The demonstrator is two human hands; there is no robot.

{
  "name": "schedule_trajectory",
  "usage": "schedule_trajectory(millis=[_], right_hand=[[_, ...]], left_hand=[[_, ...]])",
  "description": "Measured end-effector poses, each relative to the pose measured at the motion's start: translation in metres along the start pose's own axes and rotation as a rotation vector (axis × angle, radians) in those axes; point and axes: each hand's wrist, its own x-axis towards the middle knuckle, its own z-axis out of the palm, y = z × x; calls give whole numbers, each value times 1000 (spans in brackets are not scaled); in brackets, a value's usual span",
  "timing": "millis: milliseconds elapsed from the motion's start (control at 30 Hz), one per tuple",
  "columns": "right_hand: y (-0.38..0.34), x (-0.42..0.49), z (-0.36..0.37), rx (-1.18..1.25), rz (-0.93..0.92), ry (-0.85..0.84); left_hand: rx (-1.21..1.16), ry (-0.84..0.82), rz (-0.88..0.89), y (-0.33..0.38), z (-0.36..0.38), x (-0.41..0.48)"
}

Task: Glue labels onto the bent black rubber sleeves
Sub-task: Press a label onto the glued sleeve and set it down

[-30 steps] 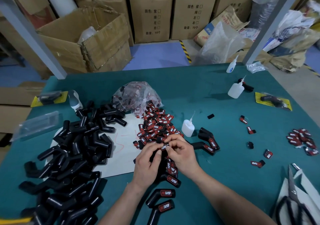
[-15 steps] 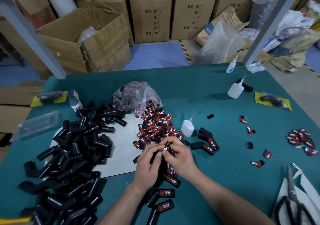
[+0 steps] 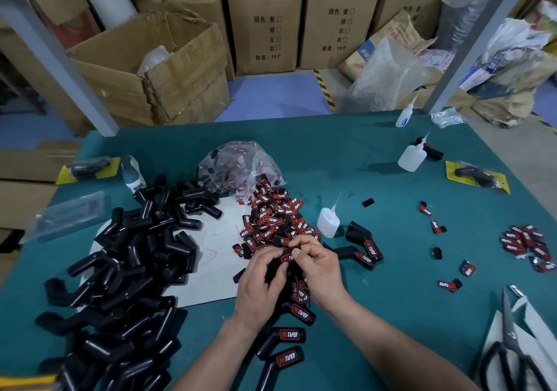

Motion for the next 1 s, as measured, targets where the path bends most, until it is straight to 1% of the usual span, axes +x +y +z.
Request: schedule_trajectory(millis=[100,200,300,367,467,700,833,1000], right_hand=[[0,-2,-1,-16,-4,-6],[-2,-6,3,-55,-9,-19],[-3,-8,5,11,7,-5],[-5,-8,6,55,30,-31],[-6,-8,6,58,38,-72],[-4,-9,6,54,34,-59],[-3,-3,3,109,80,-108],[1,-1,0,104,59,-30]], left_hand=[[63,33,13,-3,1,0],[82,22,50,-5,2,0],[86,33,56,-7,2,-2],[84,40,57,-7,2,-1],[86,40,60,-9,2,-2],[98,17,34,-6,2,-3],[82,33,-14,-9,1,-1],[79,30,1,-8,0,1]])
